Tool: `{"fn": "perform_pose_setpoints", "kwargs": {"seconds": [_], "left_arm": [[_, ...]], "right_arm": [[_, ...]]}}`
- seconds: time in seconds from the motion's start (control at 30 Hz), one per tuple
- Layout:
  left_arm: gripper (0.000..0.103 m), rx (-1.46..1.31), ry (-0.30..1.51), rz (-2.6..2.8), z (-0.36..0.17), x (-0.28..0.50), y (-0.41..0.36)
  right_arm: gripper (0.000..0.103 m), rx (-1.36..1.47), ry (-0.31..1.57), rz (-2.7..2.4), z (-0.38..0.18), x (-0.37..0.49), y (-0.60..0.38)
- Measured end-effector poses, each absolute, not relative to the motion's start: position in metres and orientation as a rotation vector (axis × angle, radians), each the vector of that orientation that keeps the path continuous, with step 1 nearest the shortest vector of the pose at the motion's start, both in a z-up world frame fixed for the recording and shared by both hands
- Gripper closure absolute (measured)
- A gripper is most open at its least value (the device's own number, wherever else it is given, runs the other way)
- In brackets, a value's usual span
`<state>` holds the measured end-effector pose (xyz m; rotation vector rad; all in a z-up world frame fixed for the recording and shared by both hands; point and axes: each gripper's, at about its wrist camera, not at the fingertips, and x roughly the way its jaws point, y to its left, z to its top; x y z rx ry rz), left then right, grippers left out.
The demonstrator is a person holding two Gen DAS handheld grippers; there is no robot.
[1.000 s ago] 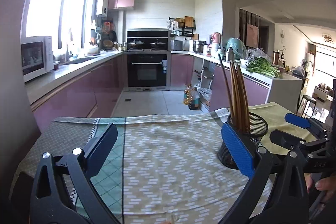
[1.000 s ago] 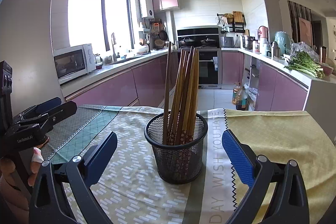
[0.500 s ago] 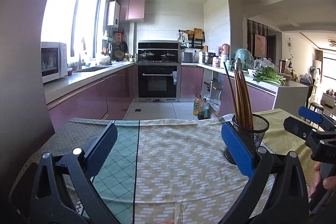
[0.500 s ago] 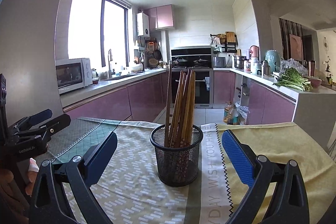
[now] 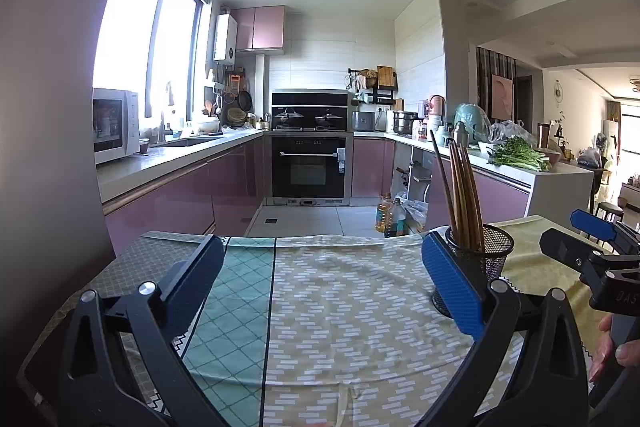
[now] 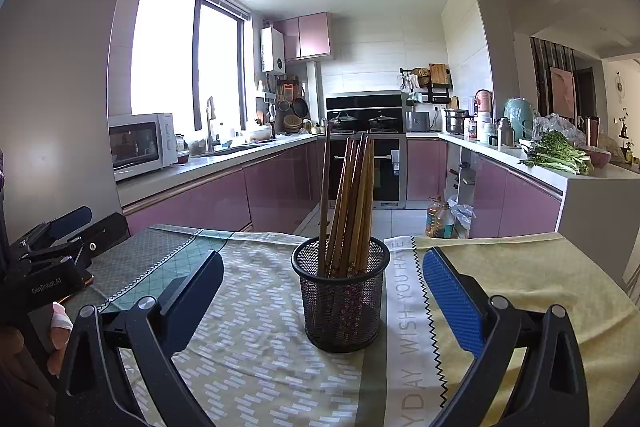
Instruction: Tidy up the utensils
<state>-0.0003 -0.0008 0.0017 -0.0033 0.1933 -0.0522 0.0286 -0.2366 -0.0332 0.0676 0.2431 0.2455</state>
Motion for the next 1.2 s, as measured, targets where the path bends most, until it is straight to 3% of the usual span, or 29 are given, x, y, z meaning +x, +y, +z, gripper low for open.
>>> {"fn": "perform_pose_setpoints", "kwargs": {"seconds": [1.2], "left_arm": [[0.005, -0.005, 0.192, -0.06, 0.0046, -0.0019, -0.0011]], "right_arm": [[0.006, 0.084, 0.232, 0.239, -0.0334, 0.029, -0.2398]]}}
